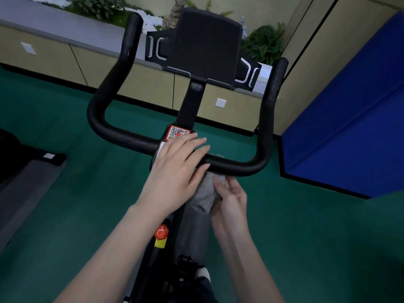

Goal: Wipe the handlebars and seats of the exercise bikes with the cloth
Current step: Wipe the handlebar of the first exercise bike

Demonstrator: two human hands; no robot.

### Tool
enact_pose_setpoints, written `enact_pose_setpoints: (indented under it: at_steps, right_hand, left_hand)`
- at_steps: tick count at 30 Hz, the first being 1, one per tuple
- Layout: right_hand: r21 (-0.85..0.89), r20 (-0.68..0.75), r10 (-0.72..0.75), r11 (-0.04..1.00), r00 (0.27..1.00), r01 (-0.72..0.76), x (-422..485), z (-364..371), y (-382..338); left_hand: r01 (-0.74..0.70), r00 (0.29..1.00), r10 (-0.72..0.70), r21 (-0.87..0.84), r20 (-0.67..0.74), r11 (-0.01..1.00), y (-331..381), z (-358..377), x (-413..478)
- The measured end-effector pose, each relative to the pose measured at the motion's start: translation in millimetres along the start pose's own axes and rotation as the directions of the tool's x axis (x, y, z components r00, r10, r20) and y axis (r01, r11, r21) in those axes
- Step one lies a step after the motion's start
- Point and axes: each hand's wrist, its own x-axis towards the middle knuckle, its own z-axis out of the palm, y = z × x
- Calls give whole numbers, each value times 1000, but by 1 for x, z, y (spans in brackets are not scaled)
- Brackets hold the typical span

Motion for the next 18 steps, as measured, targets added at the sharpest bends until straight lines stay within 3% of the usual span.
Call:
enact_pose_setpoints:
  at_steps: [18]
  right_hand:
    - [16,-78,38,999,996,-37,1,-16,-17]
  left_hand:
    - [-21,996,31,113,-88,993,-5,17,-2]
